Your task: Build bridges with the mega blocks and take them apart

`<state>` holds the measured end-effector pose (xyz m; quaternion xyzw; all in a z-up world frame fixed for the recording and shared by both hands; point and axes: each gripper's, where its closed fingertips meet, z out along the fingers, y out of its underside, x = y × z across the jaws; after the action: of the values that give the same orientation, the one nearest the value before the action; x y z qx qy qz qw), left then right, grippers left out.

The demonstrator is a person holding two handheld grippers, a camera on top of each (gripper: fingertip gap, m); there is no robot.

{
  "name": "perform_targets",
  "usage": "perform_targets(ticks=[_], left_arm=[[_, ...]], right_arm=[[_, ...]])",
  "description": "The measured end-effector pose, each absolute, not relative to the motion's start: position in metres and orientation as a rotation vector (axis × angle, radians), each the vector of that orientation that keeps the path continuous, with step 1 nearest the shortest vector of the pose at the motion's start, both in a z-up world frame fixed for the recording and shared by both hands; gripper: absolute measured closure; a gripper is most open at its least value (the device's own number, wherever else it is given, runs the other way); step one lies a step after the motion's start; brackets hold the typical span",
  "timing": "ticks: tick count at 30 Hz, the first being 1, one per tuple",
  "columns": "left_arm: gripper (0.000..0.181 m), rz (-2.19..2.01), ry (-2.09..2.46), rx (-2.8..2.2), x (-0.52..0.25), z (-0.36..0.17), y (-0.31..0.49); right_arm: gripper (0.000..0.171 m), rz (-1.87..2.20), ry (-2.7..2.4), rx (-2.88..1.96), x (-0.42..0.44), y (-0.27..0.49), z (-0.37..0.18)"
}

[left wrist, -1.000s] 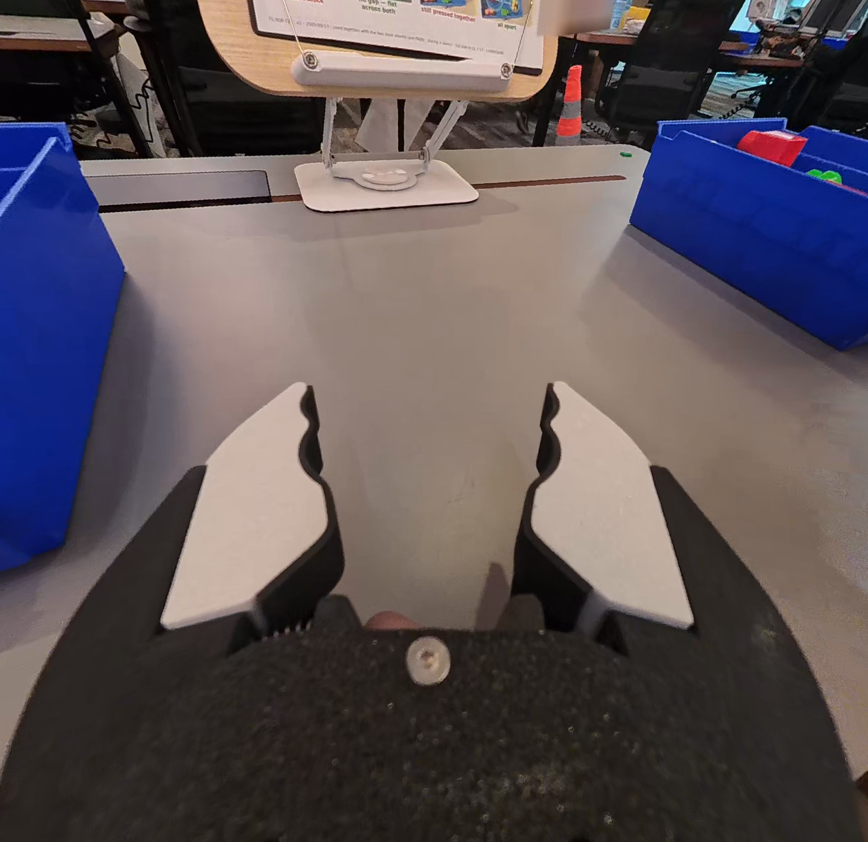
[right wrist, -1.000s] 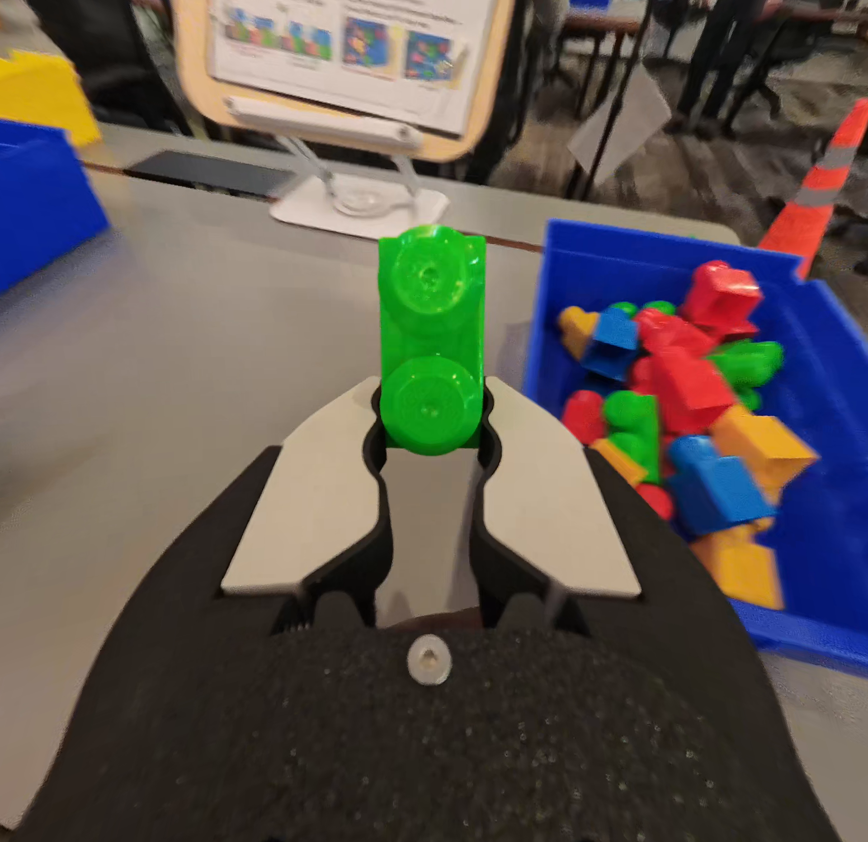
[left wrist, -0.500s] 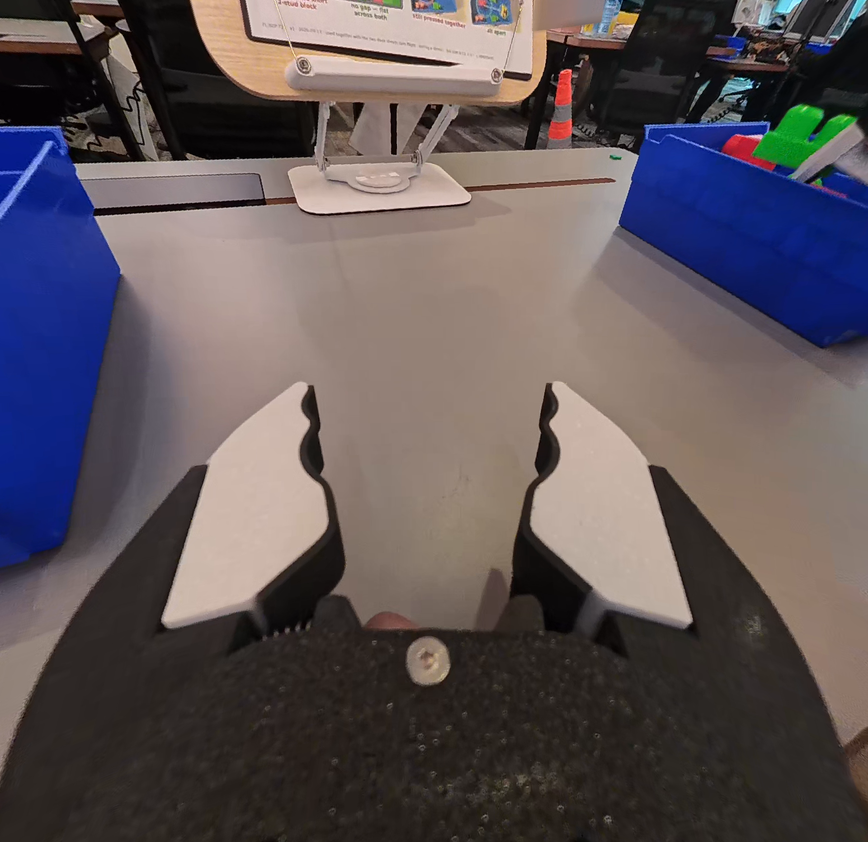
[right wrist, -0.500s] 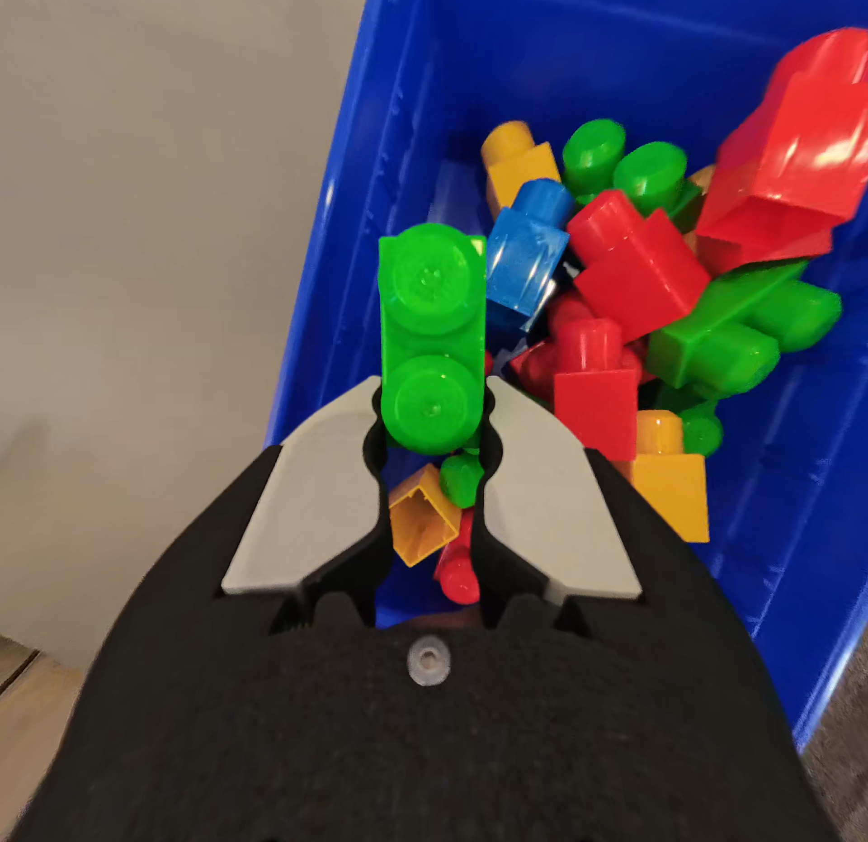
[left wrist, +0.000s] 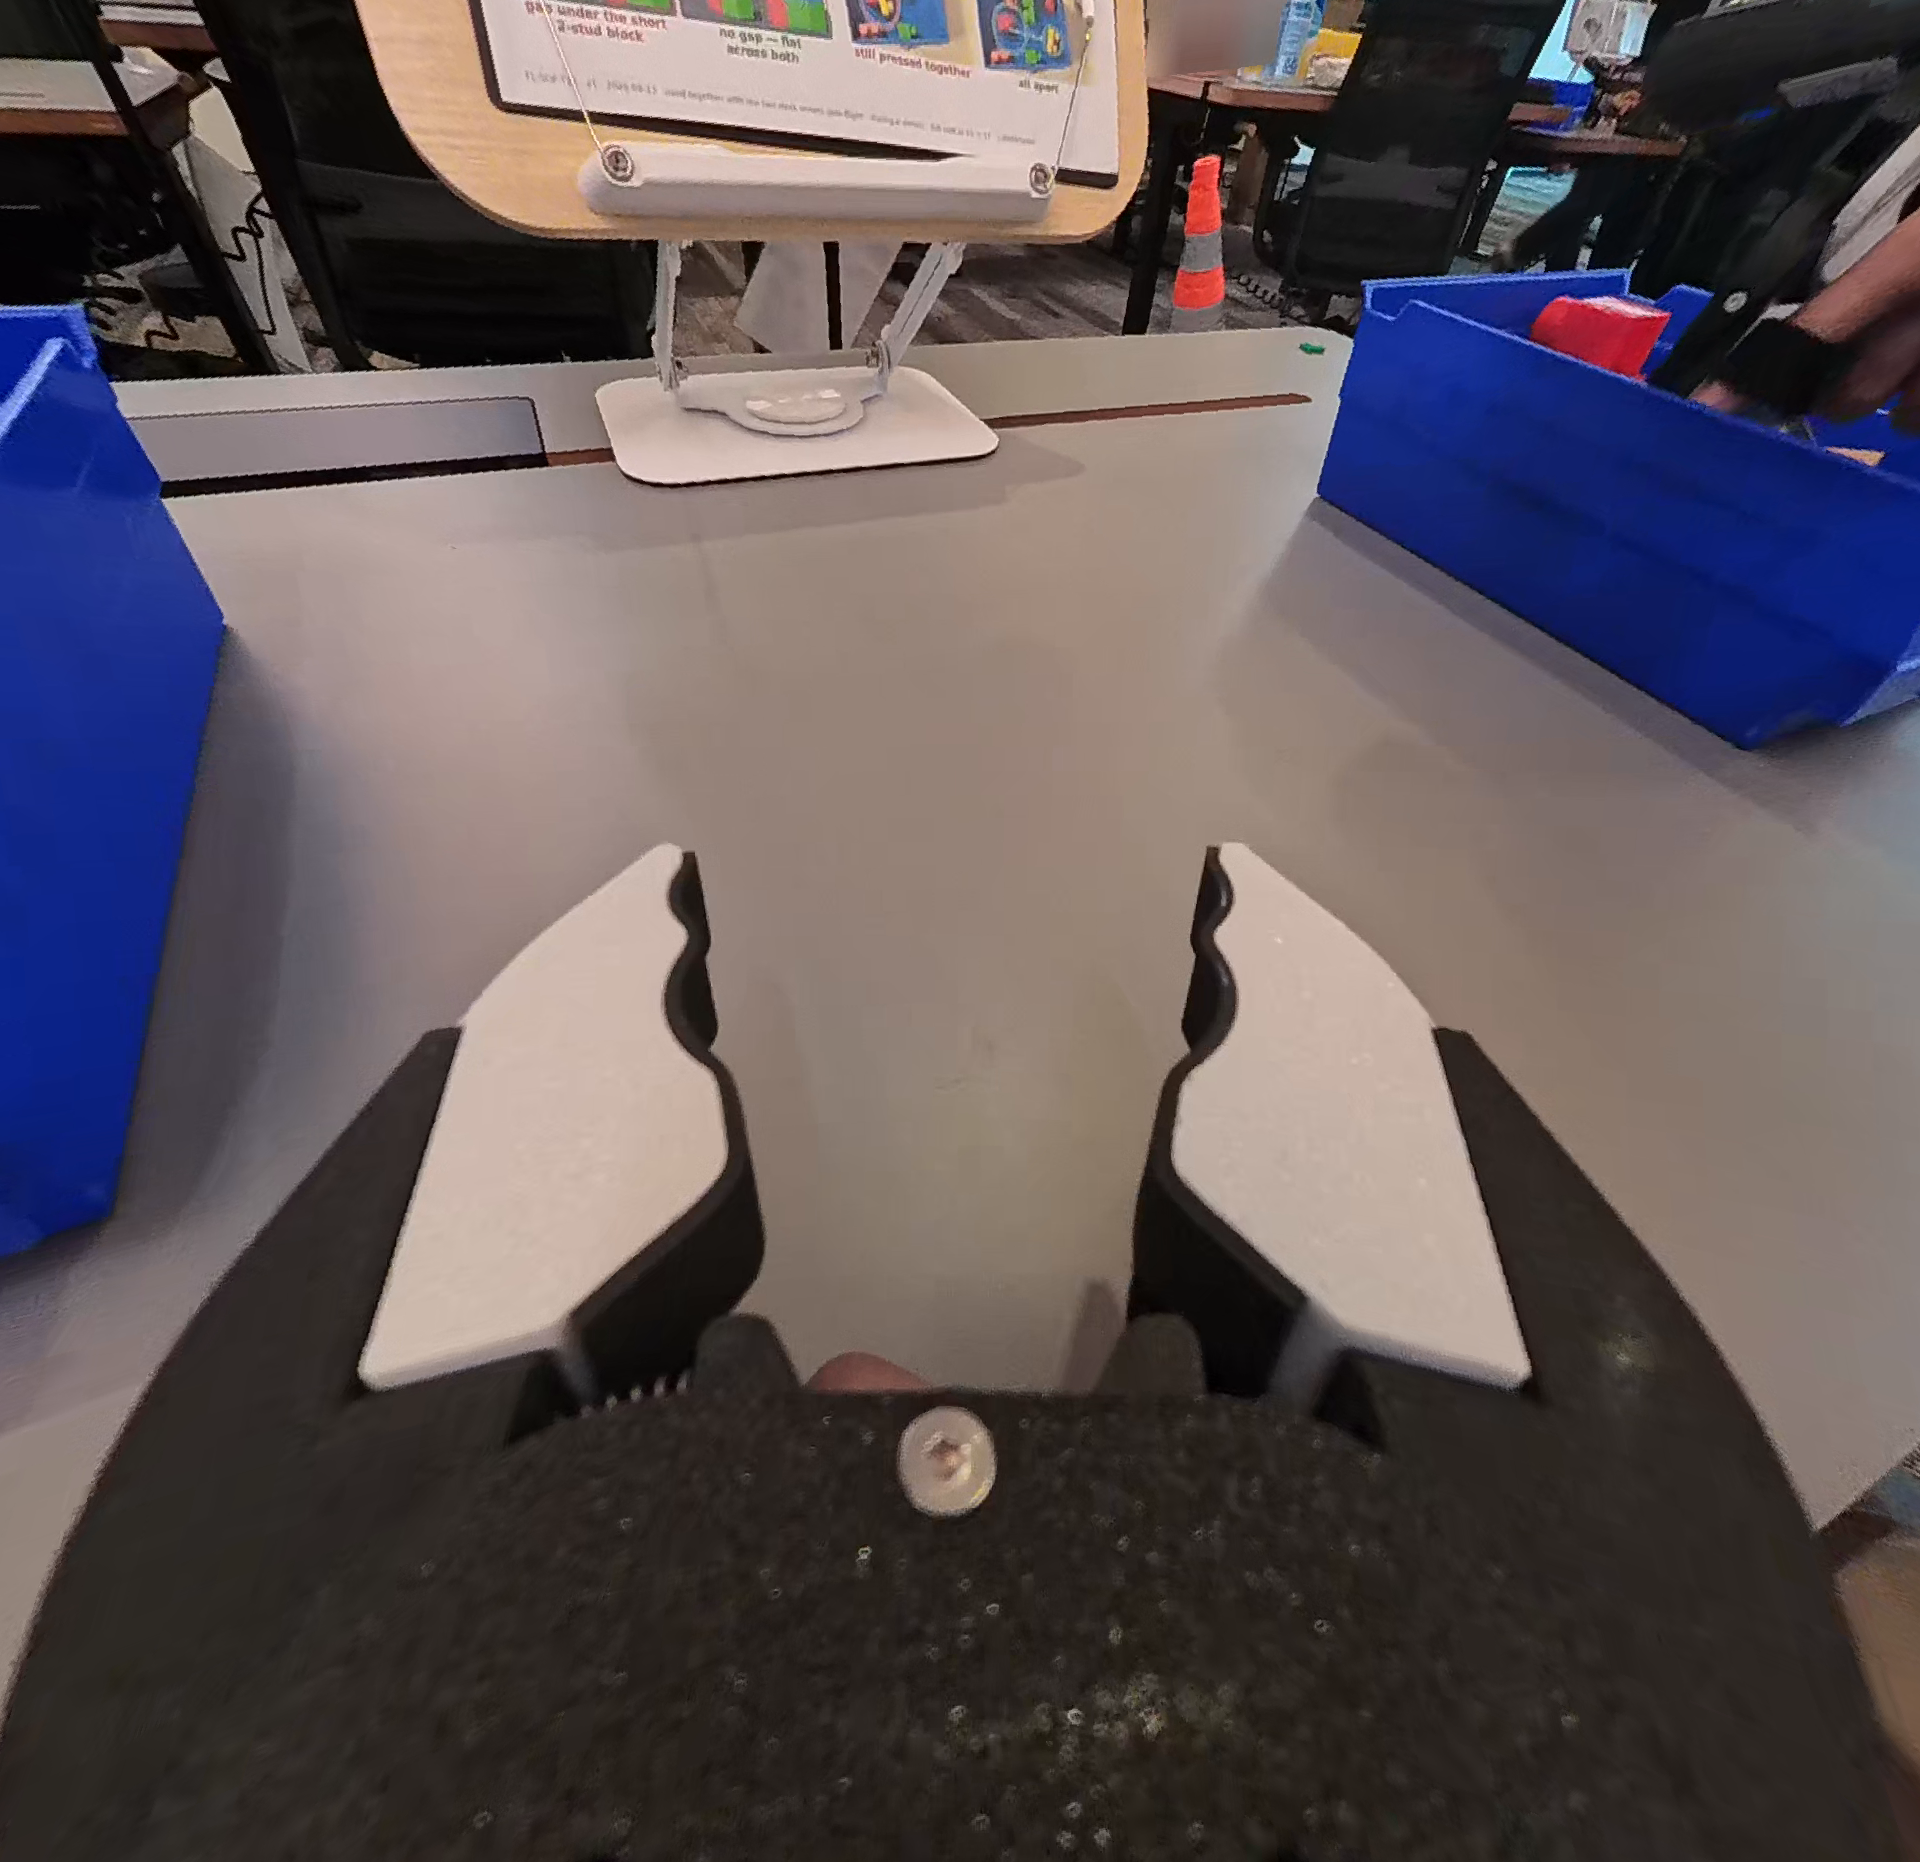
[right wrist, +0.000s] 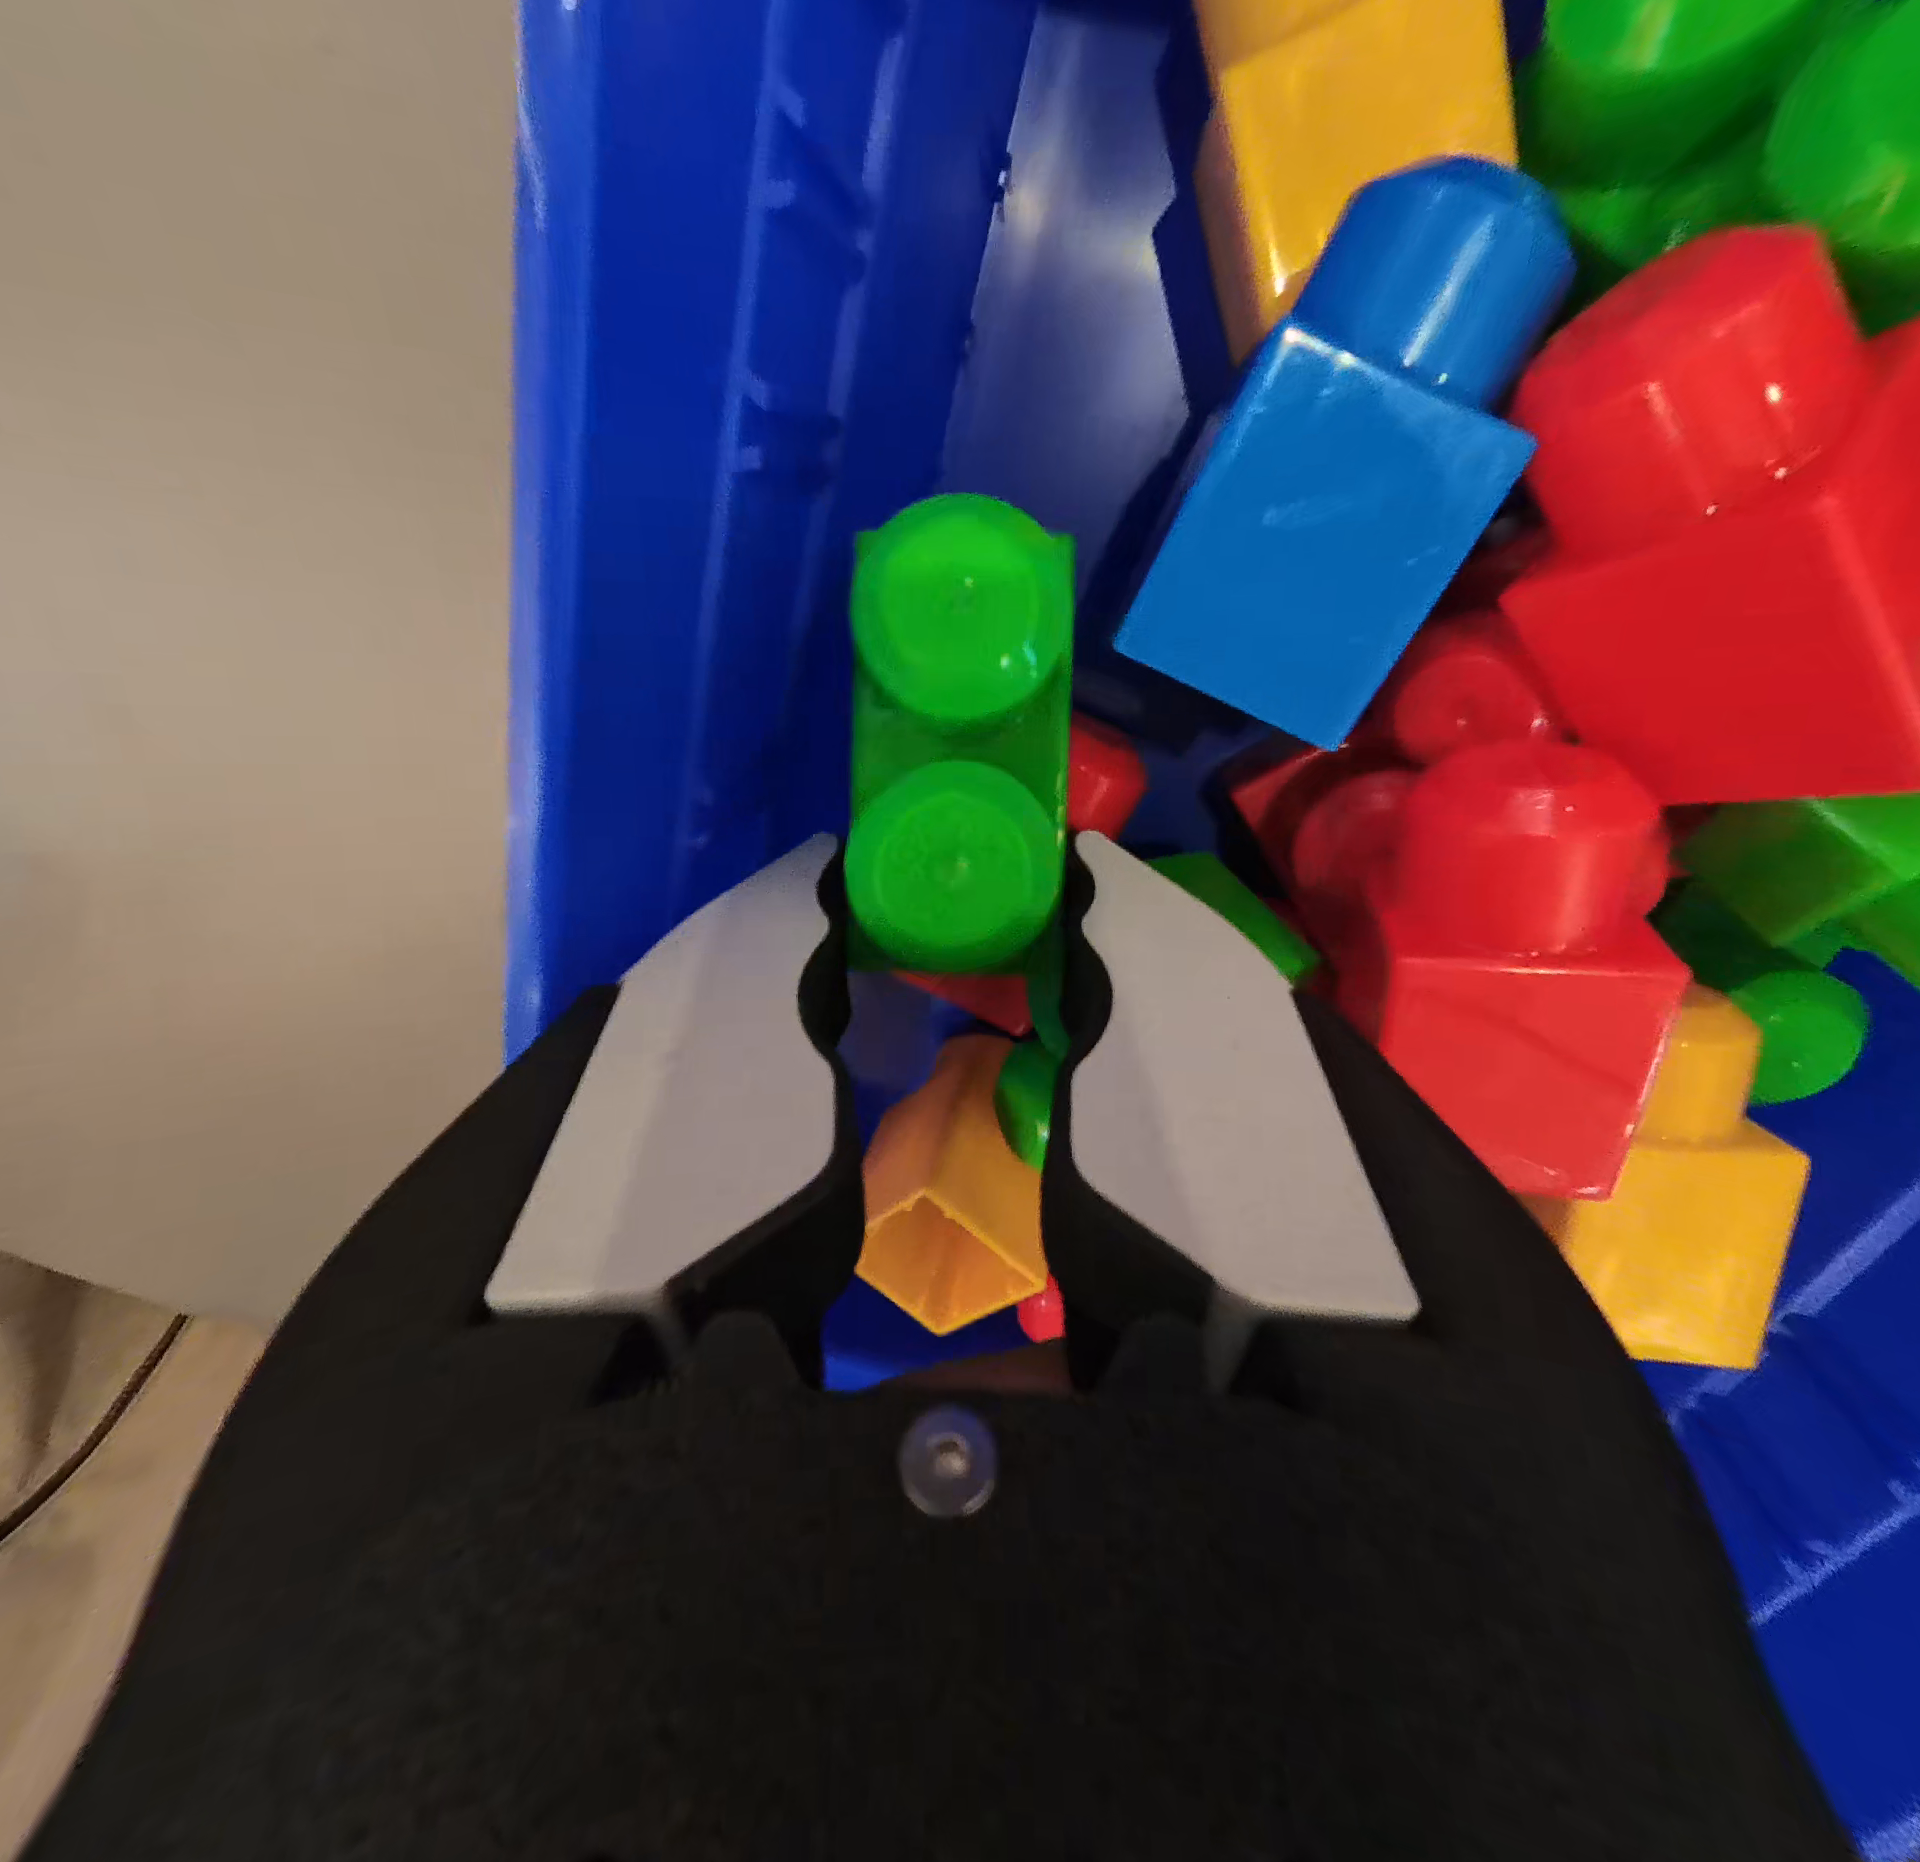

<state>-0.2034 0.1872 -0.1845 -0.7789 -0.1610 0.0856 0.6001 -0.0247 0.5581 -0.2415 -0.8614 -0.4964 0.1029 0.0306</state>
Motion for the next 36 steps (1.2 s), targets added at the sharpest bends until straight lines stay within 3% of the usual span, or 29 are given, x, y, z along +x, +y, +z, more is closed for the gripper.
perform_targets(ticks=[7,13,18,29,36], left_arm=[[0.092,0.189,-0.362,-1.814,-0.199,-0.186,0.190],[0.093,0.192,-0.363,-1.819,-0.200,-0.188,0.190],[0.093,0.214,-0.376,-1.824,-0.207,-0.189,0.191],[0.094,0.309,-0.432,-1.806,-0.227,-0.180,0.182],[0.095,0.332,-0.468,-1.820,-0.231,-0.189,0.174]], right_arm=[[0.123,0.364,-1.540,-2.579,-0.023,0.561,-0.221],[0.114,0.378,-1.413,-2.178,-0.022,0.571,-0.127],[0.108,0.474,-1.276,-1.761,-0.022,0.508,-0.064],[0.110,0.642,-0.877,-1.437,-0.012,0.384,-0.123],[0.113,0.712,-0.960,-1.474,-0.027,0.352,-0.164]])
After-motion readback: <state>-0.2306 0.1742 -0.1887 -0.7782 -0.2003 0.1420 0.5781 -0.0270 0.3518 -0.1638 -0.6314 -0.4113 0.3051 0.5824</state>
